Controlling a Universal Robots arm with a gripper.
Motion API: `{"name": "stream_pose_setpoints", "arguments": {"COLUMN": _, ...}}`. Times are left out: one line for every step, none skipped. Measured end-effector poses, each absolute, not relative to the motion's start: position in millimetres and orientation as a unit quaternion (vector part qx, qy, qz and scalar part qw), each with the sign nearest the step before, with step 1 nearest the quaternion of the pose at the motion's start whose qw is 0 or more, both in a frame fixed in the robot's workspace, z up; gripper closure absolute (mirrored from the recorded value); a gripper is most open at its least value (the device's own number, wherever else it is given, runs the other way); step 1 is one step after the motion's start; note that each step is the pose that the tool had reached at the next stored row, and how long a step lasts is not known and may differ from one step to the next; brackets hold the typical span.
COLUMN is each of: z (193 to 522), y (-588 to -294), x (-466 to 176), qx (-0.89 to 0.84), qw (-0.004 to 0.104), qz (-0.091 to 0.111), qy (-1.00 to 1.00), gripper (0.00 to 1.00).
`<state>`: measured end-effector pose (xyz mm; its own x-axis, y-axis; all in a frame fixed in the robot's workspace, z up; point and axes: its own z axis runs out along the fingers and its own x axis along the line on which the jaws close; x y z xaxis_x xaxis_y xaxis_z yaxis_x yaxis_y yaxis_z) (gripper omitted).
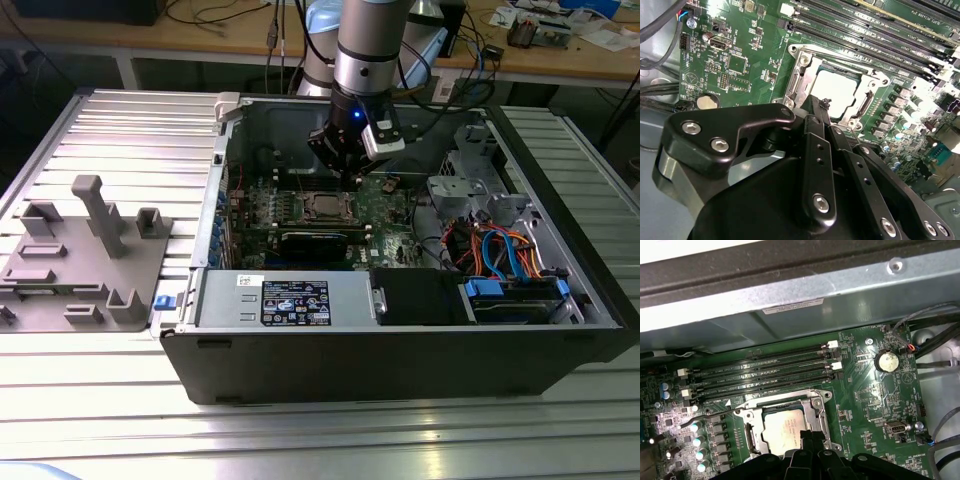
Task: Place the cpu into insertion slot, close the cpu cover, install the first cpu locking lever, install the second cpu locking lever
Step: 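Install the first cpu locking lever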
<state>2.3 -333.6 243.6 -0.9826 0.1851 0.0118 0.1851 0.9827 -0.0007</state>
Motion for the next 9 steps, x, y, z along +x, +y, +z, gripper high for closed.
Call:
{"name": "stream_pose_setpoints", "arguments": {"z": 243.6, "y": -333.6, "x": 2.3, "qx": -0.092, "qw": 0.006, "qz": 0.0, "qy": -0.996, "gripper": 0.89}}
{"name": "stream_pose_setpoints", "arguments": {"z": 243.6, "y": -333.6, "x": 2.3, "qx": -0.092, "qw": 0.006, "qz": 0.0, "qy": -0.996, "gripper": 0.89}}
{"name": "stream_pose_setpoints", "arguments": {"z": 243.6, "y": -333.6, "x": 2.3, "qx": -0.092, "qw": 0.006, "qz": 0.0, "qy": -0.996, "gripper": 0.89}}
{"name": "stream_pose_setpoints", "arguments": {"z": 243.6, "y": -333.6, "x": 2.3, "qx": -0.091, "qw": 0.006, "qz": 0.0, "qy": -0.996, "gripper": 0.89}}
{"name": "stream_pose_setpoints", "arguments": {"z": 243.6, "y": -333.6, "x": 2.3, "qx": -0.091, "qw": 0.006, "qz": 0.0, "qy": -0.996, "gripper": 0.89}}
{"name": "stream_pose_setpoints", "arguments": {"z": 243.6, "y": -333.6, "x": 2.4, "qx": -0.09, "qw": 0.006, "qz": 0.0, "qy": -0.996, "gripper": 0.89}}
{"name": "stream_pose_setpoints", "arguments": {"z": 243.6, "y": -333.6, "x": 2.3, "qx": -0.09, "qw": 0.006, "qz": 0.0, "qy": -0.996, "gripper": 0.89}}
{"name": "stream_pose_setpoints", "arguments": {"z": 243.6, "y": -333.6, "x": 2.3, "qx": -0.09, "qw": 0.006, "qz": 0.0, "qy": -0.996, "gripper": 0.89}}
{"name": "stream_pose_setpoints", "arguments": {"z": 243.6, "y": -333.6, "x": 2.3, "qx": -0.089, "qw": 0.006, "qz": 0.0, "qy": -0.996, "gripper": 0.89}}
